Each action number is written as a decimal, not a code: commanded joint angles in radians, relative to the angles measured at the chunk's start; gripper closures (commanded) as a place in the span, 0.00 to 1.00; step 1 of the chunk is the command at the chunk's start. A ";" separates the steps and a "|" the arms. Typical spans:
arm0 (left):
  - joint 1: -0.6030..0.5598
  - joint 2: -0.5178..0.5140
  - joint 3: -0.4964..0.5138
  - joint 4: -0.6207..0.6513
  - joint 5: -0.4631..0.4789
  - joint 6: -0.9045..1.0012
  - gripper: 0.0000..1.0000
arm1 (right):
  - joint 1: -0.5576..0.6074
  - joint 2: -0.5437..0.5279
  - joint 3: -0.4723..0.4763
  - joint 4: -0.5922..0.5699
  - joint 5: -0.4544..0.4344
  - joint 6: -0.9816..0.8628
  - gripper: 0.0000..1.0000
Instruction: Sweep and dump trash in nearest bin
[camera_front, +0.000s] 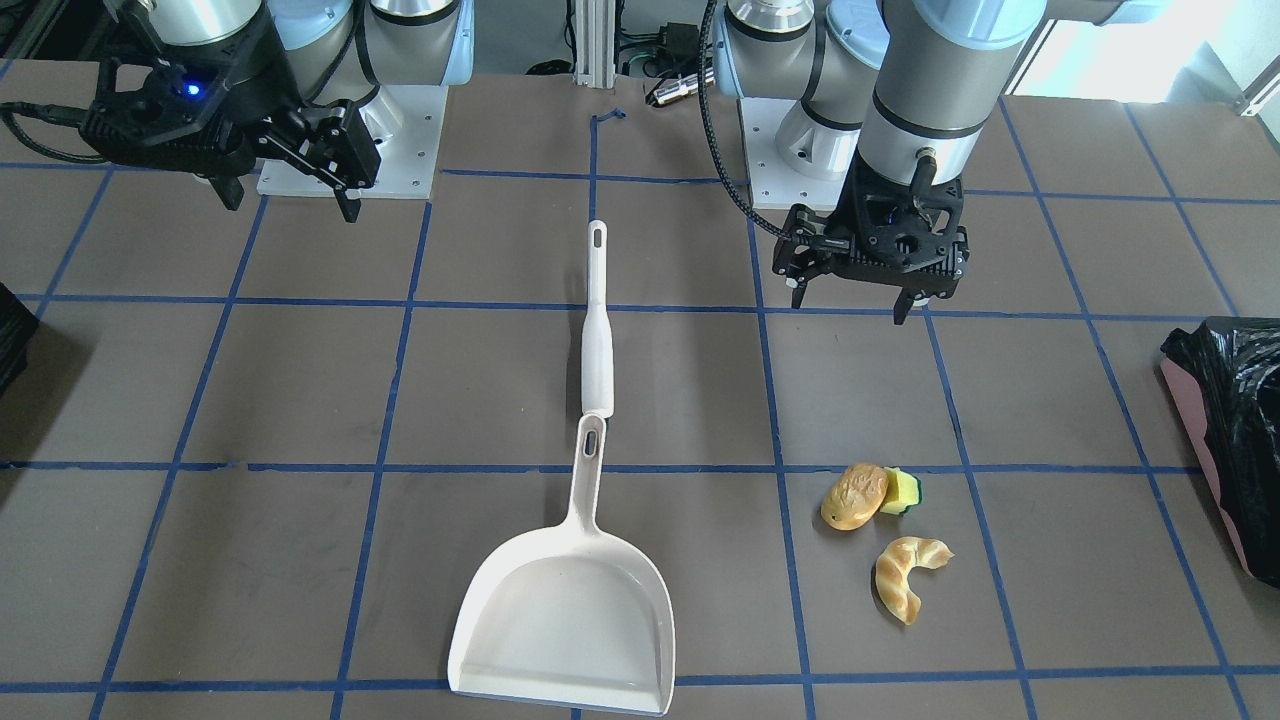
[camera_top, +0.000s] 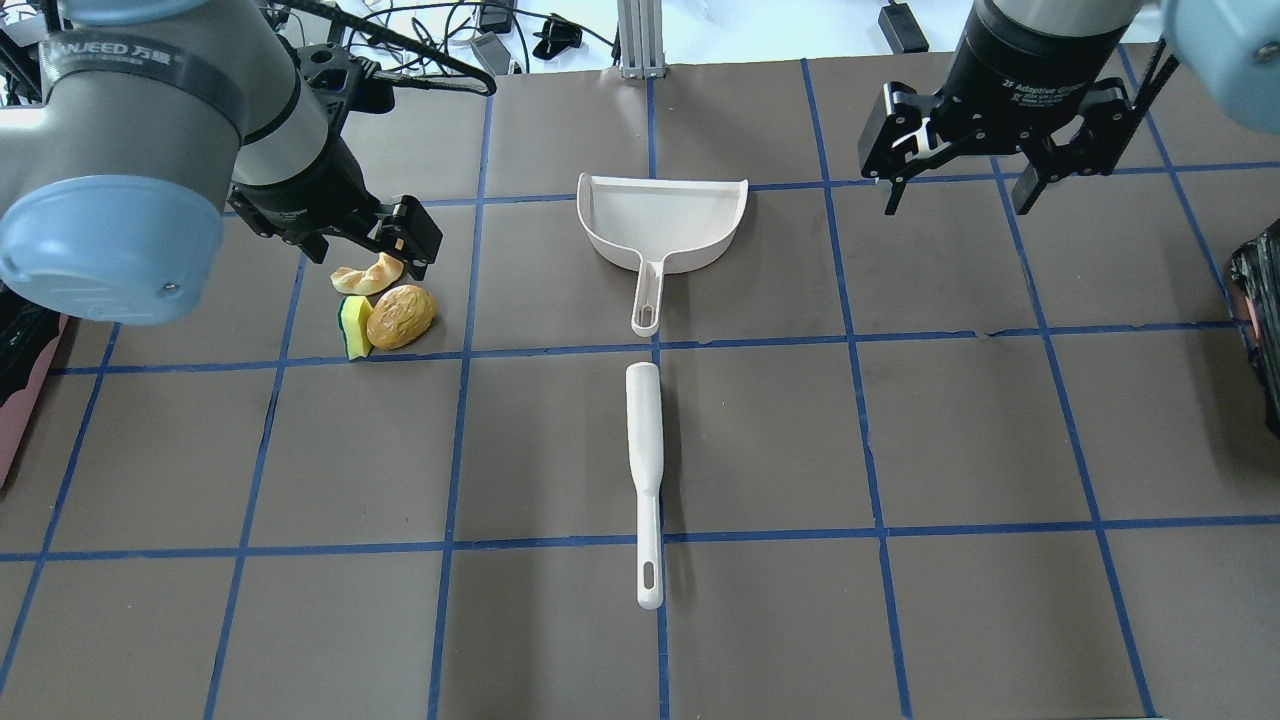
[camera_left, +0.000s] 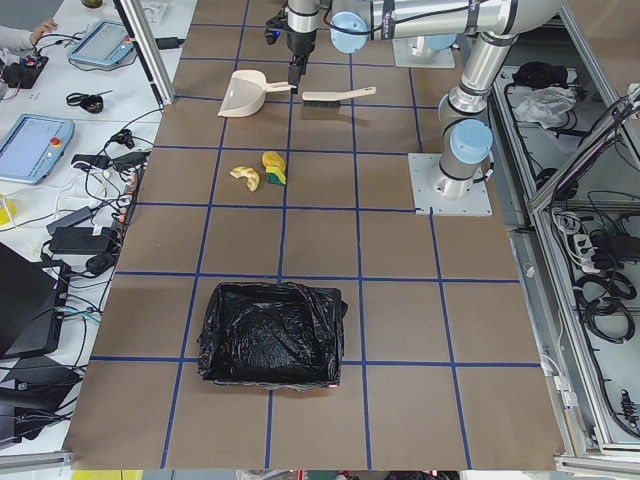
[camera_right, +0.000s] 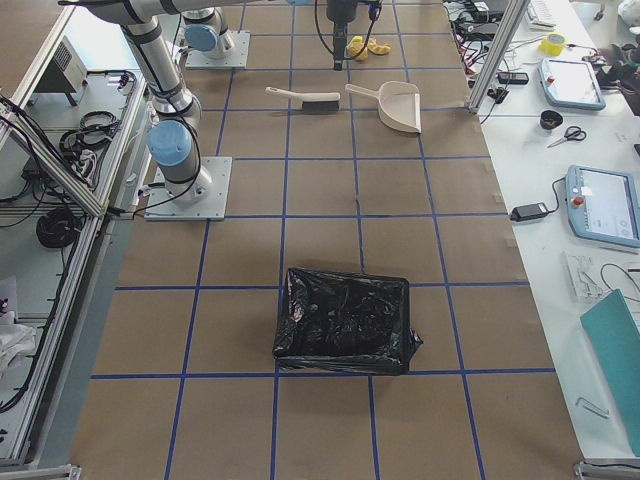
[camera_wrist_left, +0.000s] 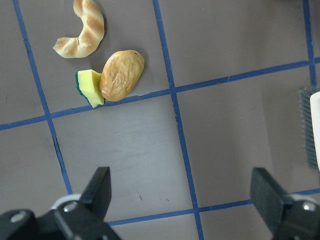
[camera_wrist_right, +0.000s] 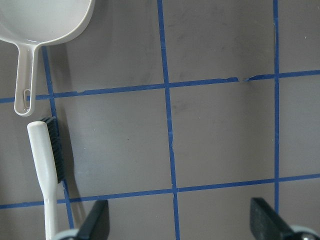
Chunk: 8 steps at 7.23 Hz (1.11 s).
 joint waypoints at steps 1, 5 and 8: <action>0.000 -0.006 -0.002 -0.001 0.000 0.000 0.00 | 0.000 0.000 0.001 0.003 -0.004 0.000 0.00; 0.000 -0.004 -0.001 0.002 -0.001 0.000 0.00 | 0.000 0.002 0.003 0.004 -0.002 0.000 0.00; 0.000 0.007 0.001 -0.017 0.000 0.000 0.00 | 0.002 0.002 0.003 0.004 0.001 0.001 0.00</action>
